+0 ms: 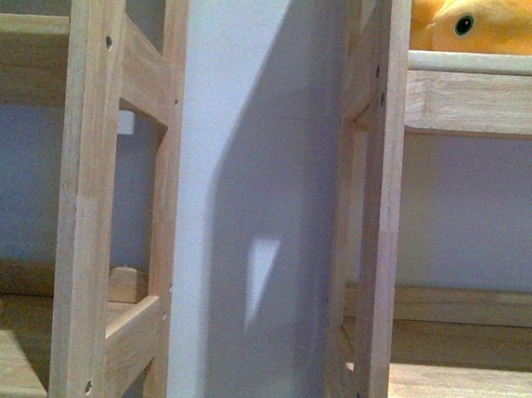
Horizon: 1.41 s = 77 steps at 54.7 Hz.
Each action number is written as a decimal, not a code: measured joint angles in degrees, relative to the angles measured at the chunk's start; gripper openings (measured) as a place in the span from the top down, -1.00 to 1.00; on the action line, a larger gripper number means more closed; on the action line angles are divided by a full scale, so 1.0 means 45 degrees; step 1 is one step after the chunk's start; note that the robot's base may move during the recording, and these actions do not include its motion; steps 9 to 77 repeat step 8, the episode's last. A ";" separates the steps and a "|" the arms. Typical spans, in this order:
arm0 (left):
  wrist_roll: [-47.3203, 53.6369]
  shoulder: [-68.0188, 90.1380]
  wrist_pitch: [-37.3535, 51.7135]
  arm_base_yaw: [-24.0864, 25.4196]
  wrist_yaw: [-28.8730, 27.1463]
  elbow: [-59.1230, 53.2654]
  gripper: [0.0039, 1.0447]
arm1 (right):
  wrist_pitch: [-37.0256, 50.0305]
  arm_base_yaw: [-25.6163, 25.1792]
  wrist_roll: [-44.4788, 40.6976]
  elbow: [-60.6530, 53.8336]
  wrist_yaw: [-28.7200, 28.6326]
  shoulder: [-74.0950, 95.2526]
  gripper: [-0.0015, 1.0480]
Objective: Put away toys
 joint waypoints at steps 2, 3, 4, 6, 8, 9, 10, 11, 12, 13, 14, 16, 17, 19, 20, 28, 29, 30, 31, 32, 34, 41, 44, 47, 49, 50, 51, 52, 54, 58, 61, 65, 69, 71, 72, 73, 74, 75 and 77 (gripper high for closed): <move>0.0000 0.0000 0.0000 0.0000 0.0000 0.0000 -0.88 | 0.0000 0.0000 0.0000 0.0000 0.0000 0.0000 -0.87; 0.0000 0.0000 0.0000 0.0000 0.0000 0.0000 -0.88 | 0.0000 0.0000 0.0000 0.0000 0.0000 0.0000 -0.87; 0.0000 0.0005 0.0000 0.0000 0.0000 0.0000 -0.88 | 0.0000 0.0000 0.0000 0.0000 0.0000 0.0000 -0.87; 0.0000 0.0000 0.0000 0.0000 0.0000 0.0000 -0.88 | 0.0000 0.0000 0.0000 0.0000 0.0000 0.0000 -0.87; 0.0000 0.0000 0.0000 0.0000 0.0000 0.0000 -0.88 | 0.0000 0.0000 0.0000 0.0000 0.0000 0.0000 -0.87; 0.0000 0.0000 0.0000 0.0000 0.0000 0.0000 -0.88 | 0.0000 0.0000 0.0000 0.0000 0.0000 0.0000 -0.87; 0.0000 0.0000 0.0000 0.0000 0.0000 0.0000 -0.88 | 0.0000 0.0000 0.0000 0.0000 0.0000 0.0000 -0.87; 0.0000 0.0000 0.0000 0.0000 0.0000 0.0000 -0.88 | 0.0000 0.0000 0.0000 0.0000 0.0000 0.0000 -0.87; 0.0000 0.0000 0.0000 0.0000 0.0000 0.0000 -0.88 | 0.0000 0.0000 0.0000 0.0000 0.0000 0.0000 -0.87; 0.0000 0.0000 0.0000 0.0000 0.0000 0.0000 -0.88 | 0.0000 0.0000 0.0000 0.0000 0.0000 0.0000 -0.87; 0.0000 0.0000 0.0000 0.0000 0.0000 0.0000 -0.88 | 0.0000 0.0000 0.0000 0.0000 0.0000 0.0000 -0.87; 0.0000 0.0000 0.0000 0.0000 0.0000 0.0000 -0.88 | 0.0000 0.0000 0.0000 0.0000 0.0000 0.0000 -0.87; 0.0000 0.0000 0.0000 0.0000 0.0000 0.0000 -0.88 | 0.0000 0.0000 0.0000 0.0000 0.0000 0.0000 -0.87; 0.0000 0.0000 0.0000 0.0000 0.0000 0.0000 -0.88 | 0.0000 0.0000 0.0000 0.0000 0.0000 0.0000 -0.87; 0.0000 0.0000 0.0000 0.0000 0.0000 0.0000 -0.88 | 0.0000 0.0000 0.0000 0.0000 0.0000 0.0000 -0.87; 0.0000 0.0000 0.0000 0.0000 0.0000 0.0000 -0.88 | 0.0000 0.0000 0.0000 0.0000 0.0000 0.0000 -0.87; 0.0000 0.0000 0.0000 0.0000 0.0000 0.0000 -0.88 | 0.0000 0.0000 0.0000 0.0000 0.0000 0.0000 -0.87; 0.0000 0.0000 0.0000 0.0000 0.0000 0.0000 -0.88 | 0.0000 0.0000 0.0000 0.0000 0.0000 0.0000 -0.87; 0.0000 0.0000 0.0000 0.0000 0.0000 0.0000 -0.88 | 0.0000 0.0000 0.0000 0.0000 0.0000 0.0000 -0.87; 0.0000 0.0000 0.0000 0.0000 0.0000 0.0000 -0.88 | 0.0000 0.0000 0.0000 0.0000 0.0000 0.0000 -0.87; 0.0000 0.0000 0.0000 0.0000 0.0000 0.0000 -0.88 | 0.0000 0.0000 0.0000 0.0000 0.0000 0.0000 -0.87; 0.0000 0.0000 0.0000 0.0000 0.0000 0.0000 -0.88 | 0.0000 0.0000 0.0000 0.0000 0.0000 0.0000 -0.87; 0.0000 0.0000 0.0000 0.0000 0.0000 0.0000 -0.88 | 0.0000 0.0000 0.0000 0.0000 0.0000 0.0000 -0.87; 0.0000 0.0000 0.0000 0.0000 0.0000 0.0000 -0.88 | 0.0000 0.0000 0.0000 0.0000 0.0000 0.0000 -0.87; 0.0000 0.0000 0.0000 0.0000 0.0000 0.0000 -0.88 | 0.0000 0.0000 0.0000 0.0000 0.0000 0.0000 -0.87; 0.0000 0.0000 0.0000 0.0000 0.0000 0.0000 -0.88 | 0.0000 0.0000 0.0000 0.0000 0.0000 0.0000 -0.87; 0.0000 0.0000 0.0000 0.0000 0.0000 0.0000 -0.88 | 0.0000 0.0000 0.0000 0.0000 0.0000 0.0000 -0.87; 0.0000 0.0000 0.0000 0.0000 0.0000 0.0000 -0.88 | 0.0000 0.0000 0.0000 0.0000 0.0000 0.0000 -0.87; 0.0000 0.0000 0.0000 0.0000 0.0000 0.0000 -0.88 | 0.0000 0.0000 0.0000 0.0000 0.0000 0.0000 -0.87; 0.0000 0.0000 0.0000 0.0000 0.0000 0.0000 -0.88 | 0.0000 0.0000 0.0000 0.0000 0.0000 0.0000 -0.87; 0.0000 0.0000 0.0000 0.0000 0.0000 0.0000 -0.88 | 0.0000 0.0000 0.0000 0.0000 0.0000 0.0000 -0.87; 0.0000 0.0000 0.0000 0.0000 0.0000 0.0000 -0.88 | 0.0000 0.0000 0.0000 0.0000 0.0000 0.0000 -0.87; 0.0000 0.0000 0.0000 0.0000 0.0000 0.0000 -0.88 | 0.0000 0.0000 0.0000 0.0000 0.0000 0.0000 -0.87; 0.0000 0.0000 0.0000 0.0000 0.0000 0.0000 -0.88 | 0.0000 0.0000 0.0000 0.0000 0.0000 0.0000 -0.87; 0.0000 0.0000 0.0000 0.0000 0.0000 0.0000 -0.88 | 0.0000 0.0000 0.0000 0.0000 0.0000 0.0000 -0.87; 0.0000 0.0000 0.0000 0.0000 0.0000 0.0000 -0.88 | 0.0000 0.0000 0.0000 0.0000 0.0000 0.0000 -0.87; 0.0000 0.0000 0.0000 0.0000 0.0000 0.0000 -0.88 | 0.0000 0.0000 0.0000 0.0000 0.0000 0.0000 -0.87; 0.0000 0.0000 0.0000 0.0000 0.0000 0.0000 -0.88 | 0.0000 0.0000 0.0000 0.0000 0.0000 0.0000 -0.87; 0.0000 0.0000 0.0000 0.0000 0.0000 0.0000 -0.88 | 0.0000 0.0000 0.0000 0.0000 0.0000 0.0000 -0.87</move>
